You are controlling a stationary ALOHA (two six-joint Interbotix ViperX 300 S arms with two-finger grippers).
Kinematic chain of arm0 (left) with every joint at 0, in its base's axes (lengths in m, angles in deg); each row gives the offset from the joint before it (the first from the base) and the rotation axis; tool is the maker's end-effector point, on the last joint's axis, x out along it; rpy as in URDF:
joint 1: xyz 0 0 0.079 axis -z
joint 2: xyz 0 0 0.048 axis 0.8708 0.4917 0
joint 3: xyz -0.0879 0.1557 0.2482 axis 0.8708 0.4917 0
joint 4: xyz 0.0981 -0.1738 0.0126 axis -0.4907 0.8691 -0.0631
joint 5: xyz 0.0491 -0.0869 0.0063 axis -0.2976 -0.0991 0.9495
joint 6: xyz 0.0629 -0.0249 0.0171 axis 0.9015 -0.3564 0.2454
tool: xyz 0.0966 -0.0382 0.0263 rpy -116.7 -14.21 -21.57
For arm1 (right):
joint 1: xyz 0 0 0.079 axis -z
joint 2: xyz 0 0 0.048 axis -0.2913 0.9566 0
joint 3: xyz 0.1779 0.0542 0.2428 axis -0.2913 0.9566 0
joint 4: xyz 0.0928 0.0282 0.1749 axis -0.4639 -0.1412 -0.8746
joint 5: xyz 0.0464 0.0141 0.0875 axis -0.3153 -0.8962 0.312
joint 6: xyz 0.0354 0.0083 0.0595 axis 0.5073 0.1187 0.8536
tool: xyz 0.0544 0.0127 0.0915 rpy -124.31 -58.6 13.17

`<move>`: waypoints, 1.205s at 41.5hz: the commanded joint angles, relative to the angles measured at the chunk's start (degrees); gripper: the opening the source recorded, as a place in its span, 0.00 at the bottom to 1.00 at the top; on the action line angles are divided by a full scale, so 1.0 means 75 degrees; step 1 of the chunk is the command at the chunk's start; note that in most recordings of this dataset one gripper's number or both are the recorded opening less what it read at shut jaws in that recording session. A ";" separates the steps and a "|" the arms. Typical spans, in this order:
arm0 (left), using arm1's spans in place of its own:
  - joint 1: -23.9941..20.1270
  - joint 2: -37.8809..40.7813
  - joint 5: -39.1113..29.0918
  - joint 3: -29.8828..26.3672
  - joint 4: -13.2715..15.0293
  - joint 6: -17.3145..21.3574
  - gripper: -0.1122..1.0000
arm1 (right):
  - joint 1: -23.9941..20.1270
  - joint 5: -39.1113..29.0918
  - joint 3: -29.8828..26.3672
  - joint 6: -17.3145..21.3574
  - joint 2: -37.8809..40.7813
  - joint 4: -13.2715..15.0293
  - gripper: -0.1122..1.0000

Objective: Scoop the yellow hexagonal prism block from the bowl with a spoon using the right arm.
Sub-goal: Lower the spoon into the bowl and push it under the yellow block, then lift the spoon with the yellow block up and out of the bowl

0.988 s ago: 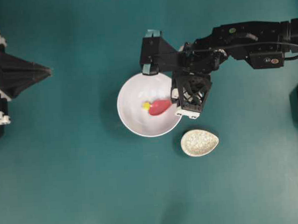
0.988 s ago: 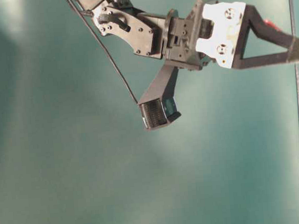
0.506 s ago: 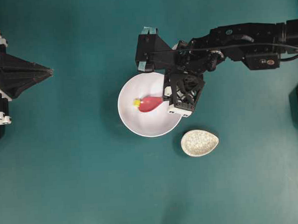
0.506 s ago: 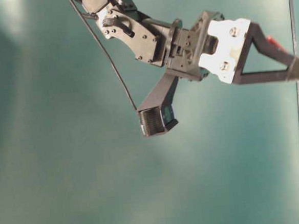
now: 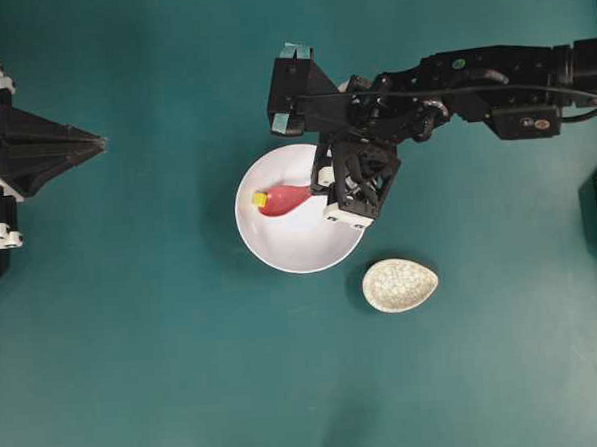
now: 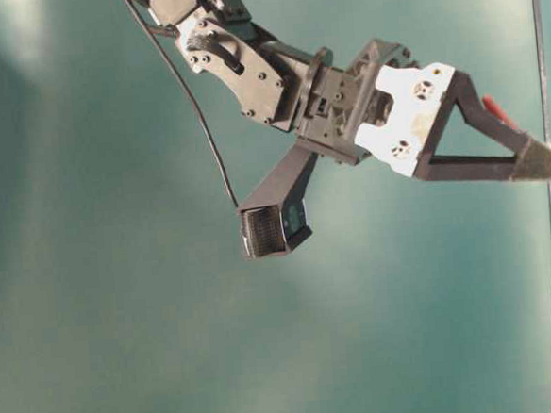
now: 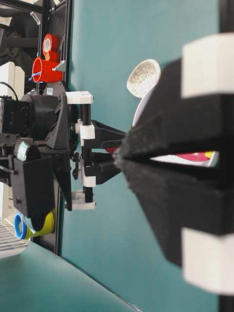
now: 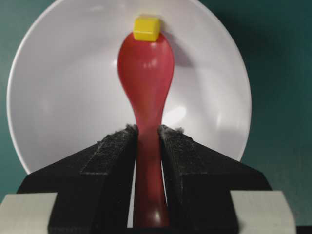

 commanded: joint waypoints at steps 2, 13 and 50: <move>-0.0012 0.0070 0.0047 -0.0141 0.0000 -0.0012 0.10 | 0.0023 0.0141 -0.0223 -0.0012 -0.0129 -0.0023 0.31; -0.0012 0.0070 0.0047 -0.0141 0.0012 -0.0012 0.10 | 0.0023 0.0352 -0.0141 0.0000 -0.0316 -0.0035 0.31; -0.0012 0.0070 -0.0047 -0.0129 0.0012 -0.0012 0.10 | -0.0316 0.3375 0.2438 0.0000 -0.2449 -0.0152 0.31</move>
